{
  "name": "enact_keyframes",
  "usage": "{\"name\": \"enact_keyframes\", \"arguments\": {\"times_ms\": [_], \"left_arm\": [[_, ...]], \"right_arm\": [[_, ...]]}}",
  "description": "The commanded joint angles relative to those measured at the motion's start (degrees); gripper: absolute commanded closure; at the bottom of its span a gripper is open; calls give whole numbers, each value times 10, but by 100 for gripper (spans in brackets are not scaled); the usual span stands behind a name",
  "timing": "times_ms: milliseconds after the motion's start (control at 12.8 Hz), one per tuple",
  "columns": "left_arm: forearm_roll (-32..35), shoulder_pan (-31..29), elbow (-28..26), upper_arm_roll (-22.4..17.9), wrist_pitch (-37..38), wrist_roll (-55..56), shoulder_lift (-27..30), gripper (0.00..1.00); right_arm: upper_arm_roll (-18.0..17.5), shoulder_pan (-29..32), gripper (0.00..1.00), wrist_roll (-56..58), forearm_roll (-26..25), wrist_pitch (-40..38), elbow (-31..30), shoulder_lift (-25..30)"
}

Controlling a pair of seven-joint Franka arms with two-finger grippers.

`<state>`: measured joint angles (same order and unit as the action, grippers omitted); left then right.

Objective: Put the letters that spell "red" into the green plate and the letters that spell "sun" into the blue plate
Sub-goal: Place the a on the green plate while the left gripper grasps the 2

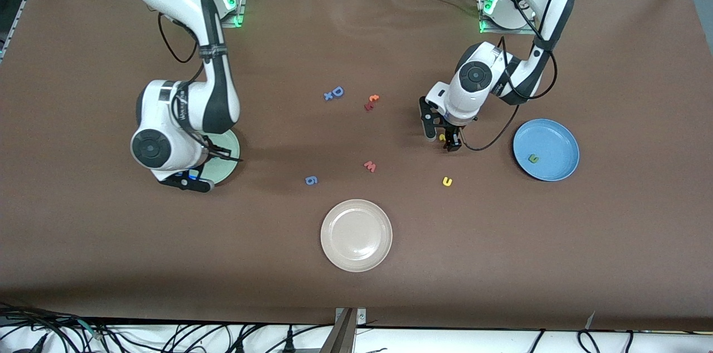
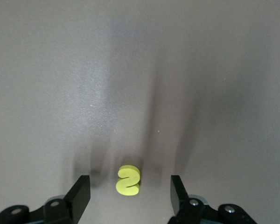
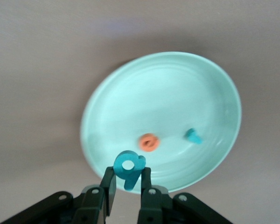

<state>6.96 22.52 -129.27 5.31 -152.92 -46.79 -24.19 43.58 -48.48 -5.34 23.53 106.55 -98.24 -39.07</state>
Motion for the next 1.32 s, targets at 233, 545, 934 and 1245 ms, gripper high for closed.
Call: {"name": "enact_keyframes", "arguments": {"times_ms": [233, 545, 934, 1245], "left_arm": [[17, 1, -8, -4, -33, -7, -15, 29], [32, 2, -8, -5, -40, -7, -17, 64], [33, -3, -6, -6, -41, -8, -17, 87], [34, -10, -4, -10, -38, -10, -6, 89]], "right_arm": [[-3, 21, 87, 65, 6, 64, -10, -51], [-2, 16, 0, 65, 8, 56, -5, -47], [20, 14, 0, 67, 7, -63, 59, 15], [45, 14, 0, 78, 7, -146, 113, 52]]}}
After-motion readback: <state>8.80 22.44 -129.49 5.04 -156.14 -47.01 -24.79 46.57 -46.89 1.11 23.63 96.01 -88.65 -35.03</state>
